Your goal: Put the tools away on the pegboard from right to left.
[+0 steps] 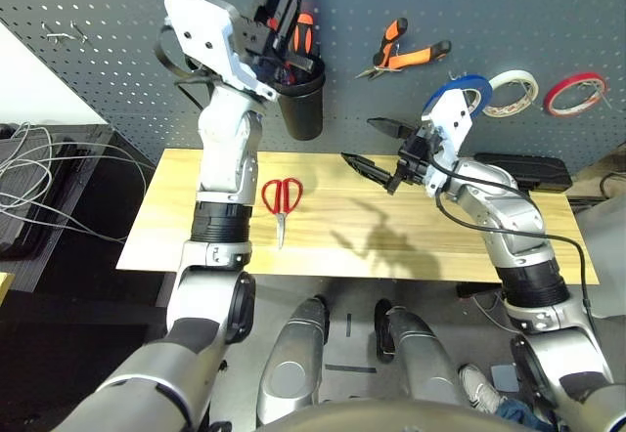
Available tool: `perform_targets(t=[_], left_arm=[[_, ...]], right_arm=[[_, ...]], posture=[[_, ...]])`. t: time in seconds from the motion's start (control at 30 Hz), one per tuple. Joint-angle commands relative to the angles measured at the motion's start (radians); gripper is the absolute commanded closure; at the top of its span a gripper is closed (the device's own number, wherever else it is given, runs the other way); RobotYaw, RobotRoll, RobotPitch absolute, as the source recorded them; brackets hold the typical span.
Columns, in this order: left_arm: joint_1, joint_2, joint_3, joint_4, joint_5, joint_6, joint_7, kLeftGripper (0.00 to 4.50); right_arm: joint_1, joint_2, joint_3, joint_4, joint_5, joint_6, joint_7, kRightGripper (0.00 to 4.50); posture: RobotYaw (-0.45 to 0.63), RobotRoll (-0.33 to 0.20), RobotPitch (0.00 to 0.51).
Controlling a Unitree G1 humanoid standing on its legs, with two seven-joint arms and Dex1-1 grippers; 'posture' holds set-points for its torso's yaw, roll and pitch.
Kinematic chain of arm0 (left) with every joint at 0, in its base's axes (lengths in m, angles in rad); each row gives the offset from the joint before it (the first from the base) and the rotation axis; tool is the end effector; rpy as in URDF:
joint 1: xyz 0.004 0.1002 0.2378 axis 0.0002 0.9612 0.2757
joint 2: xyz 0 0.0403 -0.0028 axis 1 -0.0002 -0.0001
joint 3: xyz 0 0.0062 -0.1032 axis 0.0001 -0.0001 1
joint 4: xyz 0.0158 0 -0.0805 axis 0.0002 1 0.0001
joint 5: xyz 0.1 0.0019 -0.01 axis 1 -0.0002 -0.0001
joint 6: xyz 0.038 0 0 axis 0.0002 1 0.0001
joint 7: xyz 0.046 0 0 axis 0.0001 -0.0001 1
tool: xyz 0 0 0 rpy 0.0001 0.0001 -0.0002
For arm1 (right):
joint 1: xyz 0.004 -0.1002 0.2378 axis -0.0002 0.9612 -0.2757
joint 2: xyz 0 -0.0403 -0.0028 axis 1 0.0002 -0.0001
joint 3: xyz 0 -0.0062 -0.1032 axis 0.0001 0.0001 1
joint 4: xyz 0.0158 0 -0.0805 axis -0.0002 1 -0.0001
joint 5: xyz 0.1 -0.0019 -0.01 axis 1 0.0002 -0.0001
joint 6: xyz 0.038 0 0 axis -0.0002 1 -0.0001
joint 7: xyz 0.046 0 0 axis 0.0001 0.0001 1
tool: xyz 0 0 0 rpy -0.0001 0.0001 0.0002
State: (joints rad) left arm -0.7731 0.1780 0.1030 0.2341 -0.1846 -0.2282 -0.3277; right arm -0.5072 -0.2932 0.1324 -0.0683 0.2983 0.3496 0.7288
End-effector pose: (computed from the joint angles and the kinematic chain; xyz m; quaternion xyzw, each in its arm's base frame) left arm 0.3103 0.1540 0.2130 0.0326 -0.3684 -0.1885 0.9098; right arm 0.2777 -0.1419 0.1576 -0.0635 -0.0643 0.4794 0.8729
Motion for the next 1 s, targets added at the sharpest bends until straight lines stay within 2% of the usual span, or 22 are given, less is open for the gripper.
perform_targets(t=[0.03,0.1,0.17,0.33,0.57,0.7,0.87,1.0], left_arm=[[0.015,-0.002,-0.007,-0.005,0.005,0.023,0.010,4.00],[0.016,-0.001,-0.008,-0.008,0.003,0.034,0.012,4.00],[0.015,-0.023,0.013,-0.019,-0.048,0.040,0.011,4.00],[0.057,-0.015,-0.032,-0.113,-0.017,-0.075,-0.040,2.24],[0.126,0.027,-0.150,-0.230,0.090,-0.193,-0.115,0.02],[0.216,0.058,-0.301,-0.247,0.122,-0.197,-0.234,0.02],[0.288,0.024,-0.336,-0.207,0.149,-0.103,-0.198,0.02],[0.329,0.011,-0.365,-0.167,0.173,-0.034,-0.202,0.02]], right_arm=[[-0.002,-0.005,-0.002,0.000,-0.007,0.000,-0.007,0.00],[-0.002,-0.006,-0.002,0.000,-0.006,0.001,-0.009,0.00],[-0.001,-0.009,-0.004,0.003,-0.007,0.001,-0.011,0.00],[0.006,-0.016,-0.008,0.010,-0.010,-0.002,-0.018,0.00],[0.045,-0.051,-0.021,-0.001,-0.005,0.013,-0.022,0.00],[0.114,-0.104,-0.009,0.036,-0.047,0.041,-0.040,0.00],[0.119,-0.134,-0.010,0.158,-0.171,0.149,-0.197,0.00],[0.118,-0.132,-0.005,0.190,-0.192,0.154,-0.213,0.00]], posture=[[0.10,0.000,0.231],[0.10,0.000,0.231],[0.10,0.000,0.230],[0.10,0.000,0.226],[0.10,0.000,0.231],[0.09,0.000,0.235],[0.08,0.000,0.236],[0.08,0.000,0.240]])
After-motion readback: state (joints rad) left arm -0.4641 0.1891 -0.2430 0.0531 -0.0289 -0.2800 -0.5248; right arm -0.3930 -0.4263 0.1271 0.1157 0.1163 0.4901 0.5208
